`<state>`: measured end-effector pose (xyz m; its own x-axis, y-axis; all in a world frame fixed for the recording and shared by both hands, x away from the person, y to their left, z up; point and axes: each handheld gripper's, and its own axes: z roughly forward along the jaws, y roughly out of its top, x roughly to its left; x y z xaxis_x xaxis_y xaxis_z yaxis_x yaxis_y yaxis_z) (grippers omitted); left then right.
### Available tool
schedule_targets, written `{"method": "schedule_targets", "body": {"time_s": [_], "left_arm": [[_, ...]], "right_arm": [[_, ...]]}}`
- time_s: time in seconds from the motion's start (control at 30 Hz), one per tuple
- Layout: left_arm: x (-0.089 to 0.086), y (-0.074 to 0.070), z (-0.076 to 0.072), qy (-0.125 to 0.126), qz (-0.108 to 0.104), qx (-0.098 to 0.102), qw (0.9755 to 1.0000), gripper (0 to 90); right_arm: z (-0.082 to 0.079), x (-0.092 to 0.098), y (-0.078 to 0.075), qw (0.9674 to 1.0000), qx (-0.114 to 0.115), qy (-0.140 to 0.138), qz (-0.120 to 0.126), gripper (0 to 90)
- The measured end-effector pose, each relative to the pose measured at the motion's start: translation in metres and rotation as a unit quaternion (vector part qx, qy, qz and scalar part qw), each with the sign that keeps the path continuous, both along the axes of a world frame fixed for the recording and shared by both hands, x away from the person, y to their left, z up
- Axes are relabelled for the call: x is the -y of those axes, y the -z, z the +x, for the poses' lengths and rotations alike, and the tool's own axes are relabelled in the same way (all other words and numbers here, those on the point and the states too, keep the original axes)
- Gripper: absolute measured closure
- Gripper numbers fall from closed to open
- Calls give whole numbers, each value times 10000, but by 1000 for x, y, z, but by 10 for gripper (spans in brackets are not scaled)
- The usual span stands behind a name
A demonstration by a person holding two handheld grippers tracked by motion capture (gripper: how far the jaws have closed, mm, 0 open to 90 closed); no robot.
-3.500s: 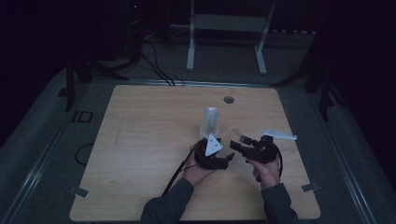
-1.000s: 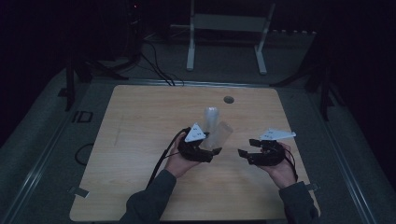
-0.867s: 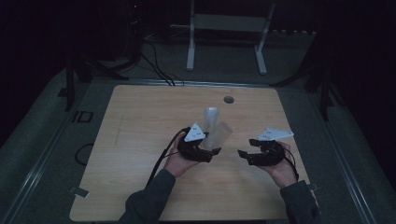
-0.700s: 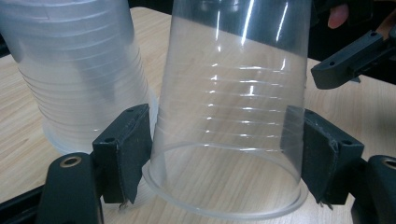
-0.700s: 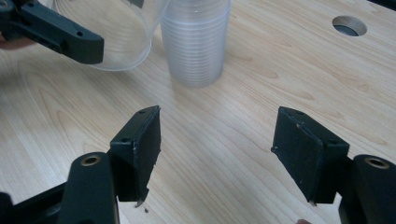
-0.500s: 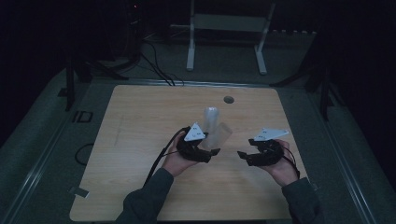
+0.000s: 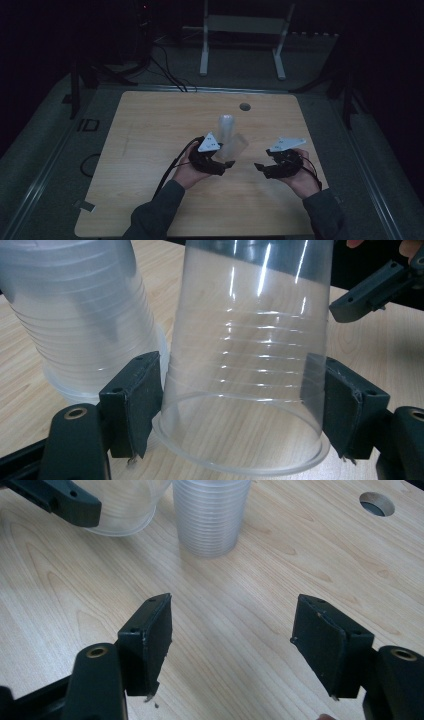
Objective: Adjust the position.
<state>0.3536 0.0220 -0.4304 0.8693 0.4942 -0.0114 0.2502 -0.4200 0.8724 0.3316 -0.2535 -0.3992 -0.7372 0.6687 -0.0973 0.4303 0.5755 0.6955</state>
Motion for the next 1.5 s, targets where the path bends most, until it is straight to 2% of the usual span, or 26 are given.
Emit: {"method": "schedule_targets", "body": {"time_s": [0.73,0.83,1.23,1.47,1.5], "left_arm": [[-1,2,0,175,366,-26,9992,251],[0,3,-1,223,431,-33,9988,251],[-1,3,-2,323,550,-2,9980,250],[1,4,-3,398,714,69,9966,250],[2,5,-4,420,773,79,9961,250]], "right_arm": [[2,2,3,10000,-62,-37,-65,320],[2,-1,5,9999,-70,-50,-131,319],[-1,-2,8,9998,-101,-106,-161,317],[-3,-5,9,9994,-166,-175,-237,329],[-4,-8,9,9990,-160,-241,-328,328]]}}
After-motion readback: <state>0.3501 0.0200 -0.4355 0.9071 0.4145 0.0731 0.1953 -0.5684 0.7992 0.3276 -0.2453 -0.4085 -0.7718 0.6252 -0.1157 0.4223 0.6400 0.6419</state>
